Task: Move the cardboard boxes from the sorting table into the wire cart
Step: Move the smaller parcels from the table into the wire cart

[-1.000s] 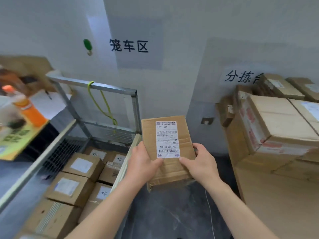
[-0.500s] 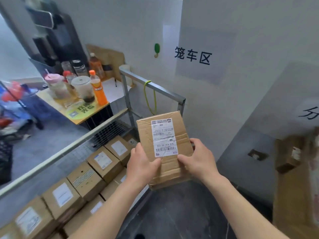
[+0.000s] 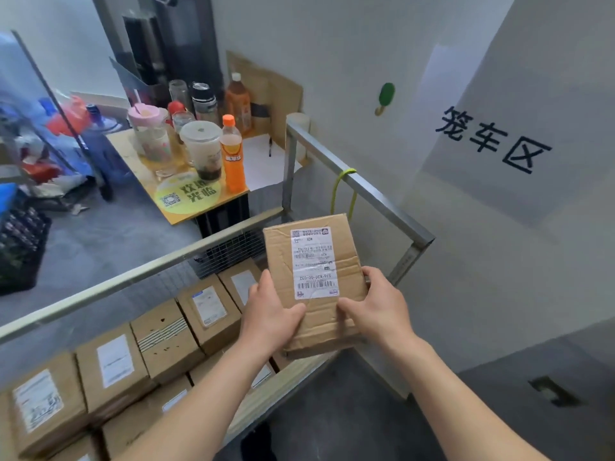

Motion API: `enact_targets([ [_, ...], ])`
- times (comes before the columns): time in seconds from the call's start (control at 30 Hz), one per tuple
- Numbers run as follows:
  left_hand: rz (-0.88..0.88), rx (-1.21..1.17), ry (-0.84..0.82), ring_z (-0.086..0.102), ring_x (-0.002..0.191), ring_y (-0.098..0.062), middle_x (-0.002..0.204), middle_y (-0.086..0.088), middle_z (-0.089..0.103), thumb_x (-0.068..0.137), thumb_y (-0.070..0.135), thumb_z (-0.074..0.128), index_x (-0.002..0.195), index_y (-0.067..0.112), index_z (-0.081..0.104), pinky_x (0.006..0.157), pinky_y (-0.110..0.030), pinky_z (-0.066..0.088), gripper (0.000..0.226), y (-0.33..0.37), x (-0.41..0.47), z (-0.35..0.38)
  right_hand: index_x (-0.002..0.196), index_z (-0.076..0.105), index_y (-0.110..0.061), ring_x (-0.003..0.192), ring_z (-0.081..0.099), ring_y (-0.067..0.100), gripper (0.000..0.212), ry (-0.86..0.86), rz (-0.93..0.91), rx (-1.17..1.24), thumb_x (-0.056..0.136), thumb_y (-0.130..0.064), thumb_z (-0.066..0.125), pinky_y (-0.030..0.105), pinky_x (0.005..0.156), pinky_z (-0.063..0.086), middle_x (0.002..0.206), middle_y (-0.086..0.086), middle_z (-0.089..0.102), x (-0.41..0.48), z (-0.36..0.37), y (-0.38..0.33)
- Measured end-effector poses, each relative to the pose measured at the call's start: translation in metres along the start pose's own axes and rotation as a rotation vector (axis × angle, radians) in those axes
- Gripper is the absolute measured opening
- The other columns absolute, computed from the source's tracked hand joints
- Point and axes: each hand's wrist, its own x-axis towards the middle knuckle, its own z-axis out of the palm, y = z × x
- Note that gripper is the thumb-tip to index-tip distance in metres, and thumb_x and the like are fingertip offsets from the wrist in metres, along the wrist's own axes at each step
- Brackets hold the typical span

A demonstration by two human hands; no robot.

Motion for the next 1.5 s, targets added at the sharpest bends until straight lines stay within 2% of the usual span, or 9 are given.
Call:
enact_targets([
  [0.2, -0.079, 0.026, -0.072, 0.056, 0.107, -0.021, 0.119, -0.002, 0.050, 0.078, 0.031, 0.076, 0.128, 0.024, 0.040, 0.094, -0.041, 0.051, 0.062, -0.009, 0.070, -0.001, 0.128, 0.051, -0.033, 0.105, 0.064, 0.020, 0.060, -0.044, 0.048, -0.040, 0.072, -0.039, 0.075, 0.032, 0.081, 0.046, 0.112, -0.009, 0.069, 0.066, 0.029, -0.023],
  [0.53, -0.194, -0.052, -0.083, 0.057, 0.112, -0.017, 0.127, 0.002, 0.052, 0.078, 0.023, 0.081, 0.134, 0.028, 0.041, 0.100, -0.039, 0.051, 0.070, -0.048, 0.156, 0.023, 0.126, 0.051, -0.035, 0.107, 0.063, 0.019, 0.056, -0.139, 0.024, -0.061, 0.075, -0.034, 0.074, 0.032, 0.081, 0.045, 0.115, -0.009, 0.067, 0.153, 0.089, -0.024],
  [0.77, -0.328, -0.176, -0.073, 0.063, 0.103, -0.010, 0.120, 0.009, 0.063, 0.078, 0.012, 0.078, 0.125, 0.044, 0.038, 0.092, -0.035, 0.056, 0.070, -0.109, 0.220, 0.077, 0.131, 0.051, -0.035, 0.106, 0.065, 0.019, 0.059, -0.210, -0.014, -0.064, 0.077, -0.021, 0.070, 0.029, 0.079, 0.047, 0.112, -0.013, 0.066, 0.217, 0.159, 0.012],
  [0.87, -0.376, -0.199, -0.071, 0.063, 0.105, -0.012, 0.123, 0.008, 0.063, 0.079, 0.012, 0.078, 0.142, 0.034, 0.036, 0.090, -0.031, 0.055, 0.078, -0.135, 0.245, 0.106, 0.124, 0.049, -0.040, 0.107, 0.064, 0.018, 0.055, -0.228, -0.037, -0.103, 0.077, -0.018, 0.067, 0.034, 0.083, 0.052, 0.097, -0.024, 0.052, 0.240, 0.184, 0.026],
  [1.0, -0.423, -0.254, -0.069, 0.062, 0.110, -0.011, 0.133, 0.008, 0.061, 0.082, 0.010, 0.078, 0.155, 0.032, 0.025, 0.088, -0.023, 0.052, 0.093, -0.166, 0.269, 0.133, 0.119, 0.045, -0.041, 0.103, 0.063, 0.017, 0.047, -0.252, -0.080, -0.205, 0.081, -0.020, 0.063, 0.031, 0.075, 0.045, 0.099, -0.020, 0.052, 0.266, 0.218, 0.042],
  [1.13, -0.419, -0.308, -0.051, 0.059, 0.093, 0.009, 0.120, 0.020, 0.064, 0.081, 0.008, 0.077, 0.135, 0.045, 0.035, 0.072, -0.009, 0.045, 0.078, -0.188, 0.282, 0.147, 0.124, 0.044, -0.036, 0.104, 0.063, 0.021, 0.046, -0.278, -0.088, -0.249, 0.084, -0.018, 0.059, 0.041, 0.083, 0.054, 0.115, -0.008, 0.064, 0.280, 0.240, 0.050],
  [1.23, -0.420, -0.352, -0.058, 0.060, 0.098, 0.006, 0.112, 0.023, 0.062, 0.082, 0.005, 0.076, 0.135, 0.044, 0.037, 0.079, -0.016, 0.050, 0.077, -0.195, 0.295, 0.154, 0.136, 0.042, -0.031, 0.107, 0.063, 0.023, 0.053, -0.256, -0.103, -0.279, 0.088, -0.018, 0.060, 0.044, 0.087, 0.055, 0.121, -0.004, 0.064, 0.286, 0.250, 0.054],
  [1.33, -0.424, -0.382, -0.069, 0.062, 0.111, -0.008, 0.124, 0.014, 0.063, 0.083, 0.003, 0.075, 0.145, 0.036, 0.035, 0.092, -0.027, 0.053, 0.081, -0.200, 0.309, 0.161, 0.144, 0.037, -0.027, 0.110, 0.061, 0.023, 0.059, -0.248, -0.126, -0.304, 0.090, -0.018, 0.060, 0.043, 0.088, 0.054, 0.125, -0.001, 0.062, 0.295, 0.259, 0.058],
  [1.5, -0.453, -0.423, -0.073, 0.061, 0.113, -0.011, 0.128, 0.010, 0.063, 0.084, 0.000, 0.073, 0.146, 0.035, 0.035, 0.098, -0.031, 0.052, 0.081, -0.210, 0.324, 0.172, 0.152, 0.029, -0.018, 0.114, 0.059, 0.025, 0.067, -0.265, -0.156, -0.342, 0.093, -0.018, 0.058, 0.045, 0.090, 0.054, 0.133, 0.004, 0.058, 0.312, 0.276, 0.065],
])
